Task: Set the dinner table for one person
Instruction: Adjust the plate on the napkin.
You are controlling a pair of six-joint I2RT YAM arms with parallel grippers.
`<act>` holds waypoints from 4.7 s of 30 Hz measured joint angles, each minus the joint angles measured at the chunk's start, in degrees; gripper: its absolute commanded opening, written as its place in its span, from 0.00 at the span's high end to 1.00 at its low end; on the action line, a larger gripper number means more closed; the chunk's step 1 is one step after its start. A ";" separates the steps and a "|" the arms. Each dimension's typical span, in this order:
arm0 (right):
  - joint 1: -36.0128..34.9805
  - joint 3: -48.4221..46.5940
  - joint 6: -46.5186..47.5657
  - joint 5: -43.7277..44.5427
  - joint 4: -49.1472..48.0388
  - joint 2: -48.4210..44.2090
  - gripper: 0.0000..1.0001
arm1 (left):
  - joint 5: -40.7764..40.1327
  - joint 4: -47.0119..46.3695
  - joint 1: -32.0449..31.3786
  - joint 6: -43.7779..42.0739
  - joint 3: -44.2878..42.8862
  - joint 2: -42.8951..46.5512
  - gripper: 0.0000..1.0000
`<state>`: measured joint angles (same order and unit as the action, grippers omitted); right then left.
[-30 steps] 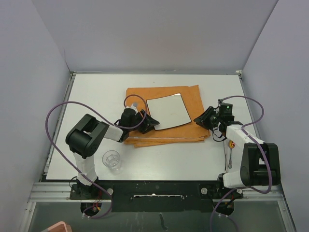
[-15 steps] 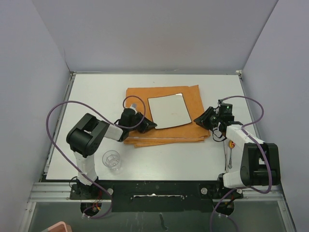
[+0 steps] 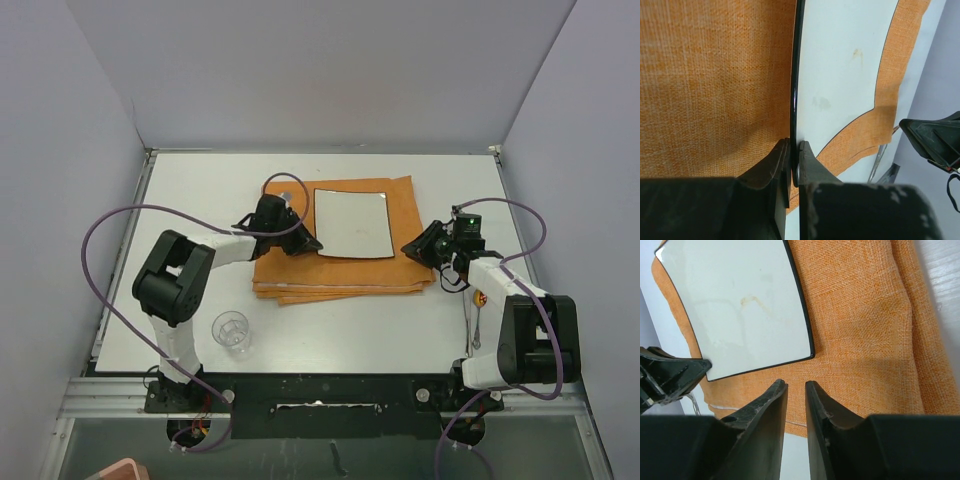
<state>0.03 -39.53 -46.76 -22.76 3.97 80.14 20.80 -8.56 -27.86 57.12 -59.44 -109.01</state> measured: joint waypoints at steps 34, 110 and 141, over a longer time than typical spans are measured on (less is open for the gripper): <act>-1.77 -1.42 -0.87 0.55 0.02 1.22 0.77 | -8.57 26.38 0.42 -21.05 -6.80 2.82 0.51; -3.34 -7.52 5.46 -0.09 5.27 5.07 0.57 | -18.73 24.28 2.80 -23.32 -12.17 8.63 0.51; -6.27 -19.21 10.86 2.14 14.19 20.22 0.68 | -26.88 29.27 5.42 -19.93 1.79 19.63 0.53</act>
<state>-6.24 -58.74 -35.90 -20.62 18.15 100.36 -6.09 20.71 -22.44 37.19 -57.65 -89.38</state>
